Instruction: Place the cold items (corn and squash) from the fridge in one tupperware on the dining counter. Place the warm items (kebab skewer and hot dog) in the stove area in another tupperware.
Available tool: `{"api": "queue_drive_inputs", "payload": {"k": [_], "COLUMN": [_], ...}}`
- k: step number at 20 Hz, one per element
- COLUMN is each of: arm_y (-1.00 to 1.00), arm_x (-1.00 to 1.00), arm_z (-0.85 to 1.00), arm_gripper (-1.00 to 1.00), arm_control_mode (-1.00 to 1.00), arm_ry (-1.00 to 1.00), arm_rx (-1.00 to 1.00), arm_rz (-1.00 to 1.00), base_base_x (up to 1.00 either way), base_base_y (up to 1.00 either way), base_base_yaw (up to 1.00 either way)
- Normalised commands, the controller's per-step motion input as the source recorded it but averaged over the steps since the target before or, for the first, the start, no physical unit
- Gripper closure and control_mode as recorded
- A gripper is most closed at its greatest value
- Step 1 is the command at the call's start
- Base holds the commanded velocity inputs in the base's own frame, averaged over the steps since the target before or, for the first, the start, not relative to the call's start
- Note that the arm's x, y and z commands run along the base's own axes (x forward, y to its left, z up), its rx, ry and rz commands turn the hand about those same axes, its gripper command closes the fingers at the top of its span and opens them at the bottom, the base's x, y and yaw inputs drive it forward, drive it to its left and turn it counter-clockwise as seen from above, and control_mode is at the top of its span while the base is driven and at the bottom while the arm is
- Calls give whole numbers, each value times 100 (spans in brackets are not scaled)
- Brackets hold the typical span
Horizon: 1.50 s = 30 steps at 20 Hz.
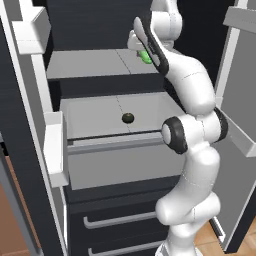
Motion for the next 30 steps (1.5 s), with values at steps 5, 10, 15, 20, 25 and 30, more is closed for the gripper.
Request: {"api": "queue_drive_inputs", "payload": {"k": [5, 10, 15, 20, 25, 30], "arm_y": [-22, 0, 0, -2, -10, -2], "arm_x": [-100, -100, -100, -100, -95, -38], "arm_z": [-94, -100, -49, 3, -38, -51], "arm_gripper": [100, 100, 100, 100, 100, 100], "arm_control_mode": [-100, -100, -100, -100, -100, -100], "arm_ry": [-19, -21, -29, -18, -5, -3], "arm_rx": [16, 19, 28, 15, -4, -15], "arm_rz": [-18, -34, -31, -26, -26, -6], "base_base_x": [0, 0, 0, 0, 0, 0], "base_base_y": [0, 0, 0, 0, 0, 0], "base_base_yaw": [0, 0, 0, 0, 0, 0]}}
